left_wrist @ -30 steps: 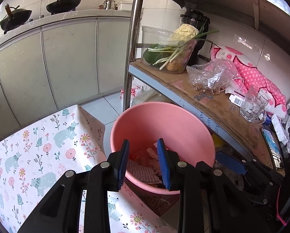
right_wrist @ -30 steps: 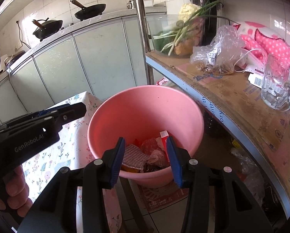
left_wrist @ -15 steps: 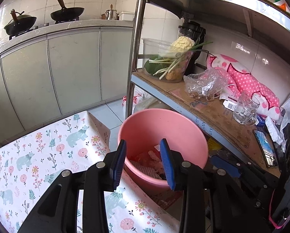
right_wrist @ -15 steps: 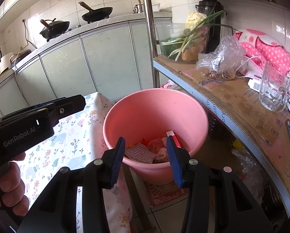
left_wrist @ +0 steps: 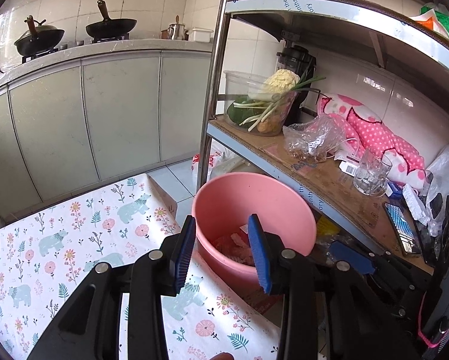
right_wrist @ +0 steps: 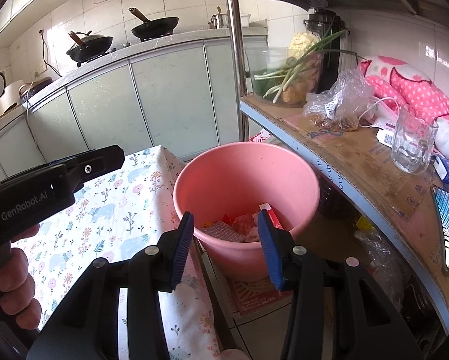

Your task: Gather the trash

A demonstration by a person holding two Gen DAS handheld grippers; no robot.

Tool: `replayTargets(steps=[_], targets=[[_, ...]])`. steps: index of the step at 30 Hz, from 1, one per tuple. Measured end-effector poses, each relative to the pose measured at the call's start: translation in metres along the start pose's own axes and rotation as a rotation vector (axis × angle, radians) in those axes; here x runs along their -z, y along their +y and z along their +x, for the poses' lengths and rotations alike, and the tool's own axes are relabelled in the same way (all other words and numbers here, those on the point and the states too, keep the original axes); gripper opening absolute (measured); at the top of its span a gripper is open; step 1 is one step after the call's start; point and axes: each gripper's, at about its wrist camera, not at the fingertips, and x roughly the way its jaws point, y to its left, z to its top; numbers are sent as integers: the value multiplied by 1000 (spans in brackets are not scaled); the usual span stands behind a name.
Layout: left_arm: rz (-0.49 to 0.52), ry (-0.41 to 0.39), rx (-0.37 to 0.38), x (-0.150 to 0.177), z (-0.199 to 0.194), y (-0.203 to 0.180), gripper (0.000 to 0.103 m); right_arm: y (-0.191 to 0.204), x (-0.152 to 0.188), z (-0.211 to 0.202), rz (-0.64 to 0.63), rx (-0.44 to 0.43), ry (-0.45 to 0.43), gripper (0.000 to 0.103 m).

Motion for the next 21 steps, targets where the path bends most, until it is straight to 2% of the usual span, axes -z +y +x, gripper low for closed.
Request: replayTargets(steps=[21], targets=[[8,-35,-14,12,-42,-4,35,19,10,-37,-32,15,-49,45]])
